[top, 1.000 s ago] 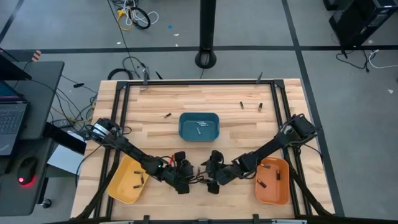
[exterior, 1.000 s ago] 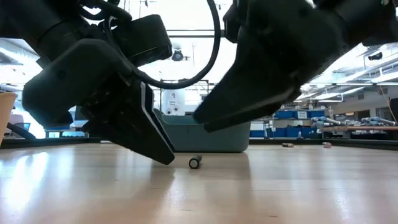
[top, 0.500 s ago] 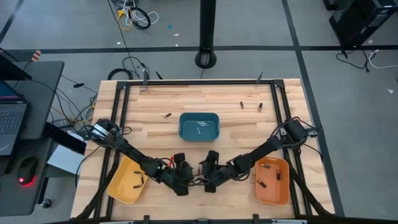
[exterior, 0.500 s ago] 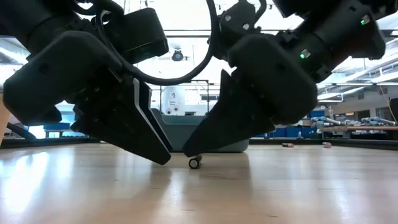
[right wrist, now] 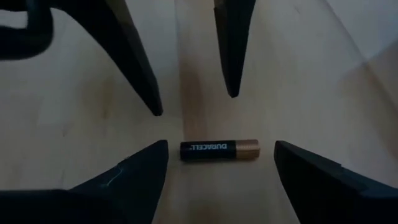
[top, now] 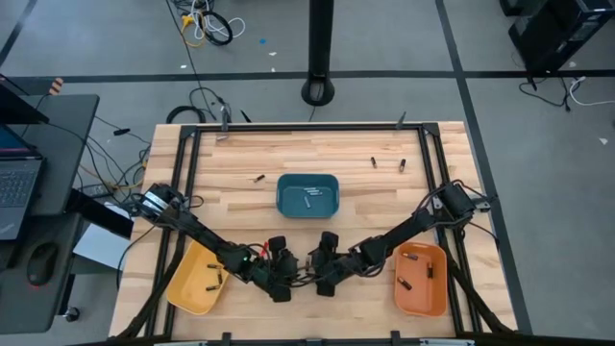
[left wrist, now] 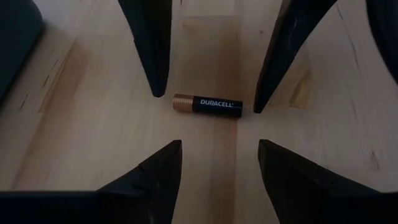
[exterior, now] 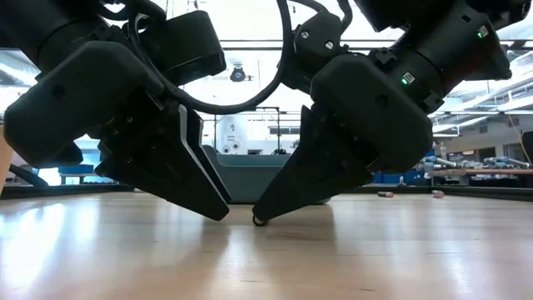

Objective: Sort batteries
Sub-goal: Put the black battery into the yellow bin

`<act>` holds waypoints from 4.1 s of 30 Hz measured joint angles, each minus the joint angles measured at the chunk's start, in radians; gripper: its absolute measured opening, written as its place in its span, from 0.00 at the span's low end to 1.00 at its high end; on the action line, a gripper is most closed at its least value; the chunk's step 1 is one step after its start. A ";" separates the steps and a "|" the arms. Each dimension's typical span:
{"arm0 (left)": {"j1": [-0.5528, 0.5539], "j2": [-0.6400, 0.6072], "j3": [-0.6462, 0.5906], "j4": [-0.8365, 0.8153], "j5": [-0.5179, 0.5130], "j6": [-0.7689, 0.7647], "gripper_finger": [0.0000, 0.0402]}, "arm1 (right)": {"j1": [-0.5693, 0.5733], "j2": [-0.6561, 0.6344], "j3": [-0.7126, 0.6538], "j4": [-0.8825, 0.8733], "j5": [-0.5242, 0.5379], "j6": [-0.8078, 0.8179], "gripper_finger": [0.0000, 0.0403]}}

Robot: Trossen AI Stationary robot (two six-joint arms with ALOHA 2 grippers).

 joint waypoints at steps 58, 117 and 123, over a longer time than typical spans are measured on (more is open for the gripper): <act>0.042 -0.051 -0.012 0.548 0.264 0.230 0.54 | 0.257 -0.311 -0.001 -0.297 0.425 -0.240 0.50; 0.212 0.012 -0.080 1.101 0.482 -0.148 0.29 | 0.241 -0.330 0.132 -0.351 0.507 -0.485 0.50; 0.213 0.013 -0.081 1.117 0.489 -0.141 0.11 | 0.243 -0.330 0.132 -0.357 0.516 -0.520 0.50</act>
